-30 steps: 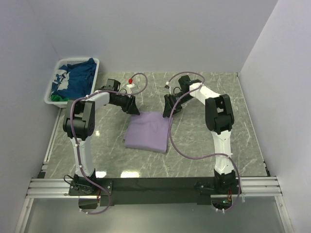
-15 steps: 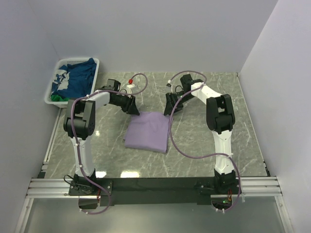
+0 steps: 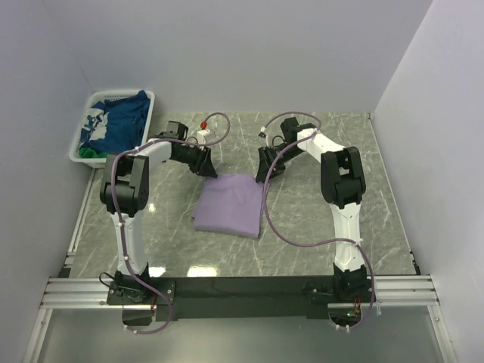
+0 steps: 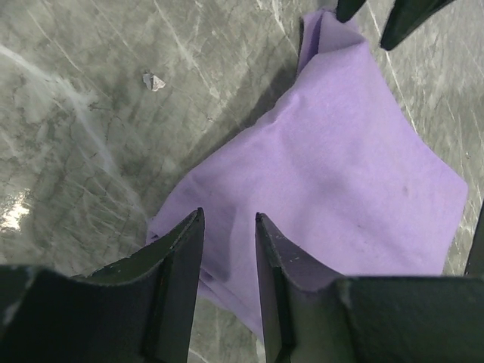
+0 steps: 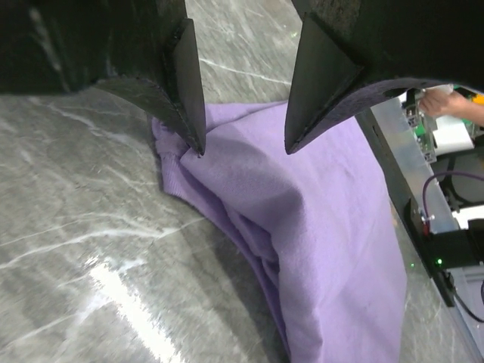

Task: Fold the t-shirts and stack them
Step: Fold the tshirt

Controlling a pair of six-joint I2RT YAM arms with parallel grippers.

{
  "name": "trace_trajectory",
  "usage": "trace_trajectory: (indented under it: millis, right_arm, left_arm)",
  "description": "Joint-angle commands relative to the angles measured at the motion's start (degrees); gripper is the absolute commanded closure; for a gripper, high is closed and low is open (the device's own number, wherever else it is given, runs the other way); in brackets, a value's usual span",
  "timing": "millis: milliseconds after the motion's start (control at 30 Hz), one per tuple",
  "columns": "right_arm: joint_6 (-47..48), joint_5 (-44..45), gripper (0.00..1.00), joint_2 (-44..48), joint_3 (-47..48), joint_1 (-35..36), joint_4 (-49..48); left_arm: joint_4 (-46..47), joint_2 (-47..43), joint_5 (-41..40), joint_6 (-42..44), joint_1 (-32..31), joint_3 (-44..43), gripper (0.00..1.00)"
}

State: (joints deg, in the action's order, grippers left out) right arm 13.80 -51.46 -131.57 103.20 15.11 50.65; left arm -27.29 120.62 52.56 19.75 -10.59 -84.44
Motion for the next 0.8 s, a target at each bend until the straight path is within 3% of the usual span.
trace_trajectory:
  millis: [0,333,767]
  right_arm:
    - [2.81,-1.54,0.46,-0.18,2.27,0.18,2.78]
    - [-1.76,0.66,0.45,0.0,0.07,-0.17,-1.87]
    - [-4.3,1.8,0.44,-2.55,0.34,-0.17,-0.99]
  left_arm:
    - [-0.66,0.94,-0.26,-0.5,-0.05,-2.13,0.61]
    - [-0.31,0.85,-0.44,-0.94,-0.05,-1.95,0.61]
    - [-0.75,1.99,-1.22,-1.55,-0.05,-3.18,0.62]
